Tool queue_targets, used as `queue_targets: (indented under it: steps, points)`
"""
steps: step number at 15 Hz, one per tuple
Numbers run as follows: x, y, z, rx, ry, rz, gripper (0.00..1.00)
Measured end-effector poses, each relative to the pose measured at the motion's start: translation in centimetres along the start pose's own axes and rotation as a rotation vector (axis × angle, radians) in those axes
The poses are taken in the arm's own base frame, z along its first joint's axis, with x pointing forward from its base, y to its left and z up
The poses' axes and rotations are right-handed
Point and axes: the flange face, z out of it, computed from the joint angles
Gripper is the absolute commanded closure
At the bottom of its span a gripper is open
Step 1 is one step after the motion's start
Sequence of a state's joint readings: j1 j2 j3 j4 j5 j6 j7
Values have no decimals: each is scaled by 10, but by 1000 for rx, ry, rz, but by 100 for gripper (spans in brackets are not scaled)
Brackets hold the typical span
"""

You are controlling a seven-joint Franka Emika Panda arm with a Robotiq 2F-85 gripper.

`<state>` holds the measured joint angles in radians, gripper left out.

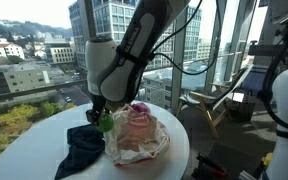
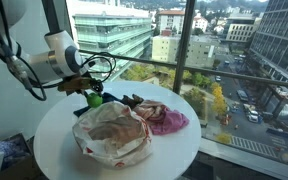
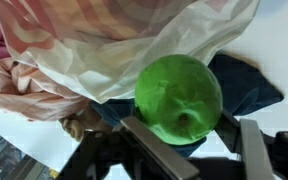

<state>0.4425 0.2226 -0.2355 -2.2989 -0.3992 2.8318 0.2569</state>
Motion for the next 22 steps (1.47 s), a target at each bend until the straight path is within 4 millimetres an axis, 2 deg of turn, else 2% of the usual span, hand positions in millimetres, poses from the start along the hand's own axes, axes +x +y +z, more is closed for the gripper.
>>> queue_targets:
  steps: [2,3,5,7,8,10,12,14,17,20,22]
  points:
    - [-10,44,2,-87,-33,85,51]
    - [-18,59,9,-126,-60,125,51]
    - [-34,69,28,-173,-129,199,51]
    - [-47,61,50,-193,-184,238,51]
    - [-52,55,61,-193,-204,253,6]
    - [-59,41,78,-184,-236,268,1]
    - [-60,32,82,-178,-261,269,0]
    - [-52,28,73,-172,-266,266,0]
    - [-25,21,33,-162,-218,231,0]
    - [8,-1,-8,-125,-122,170,0]
    - [25,-21,-18,-90,-82,134,0]
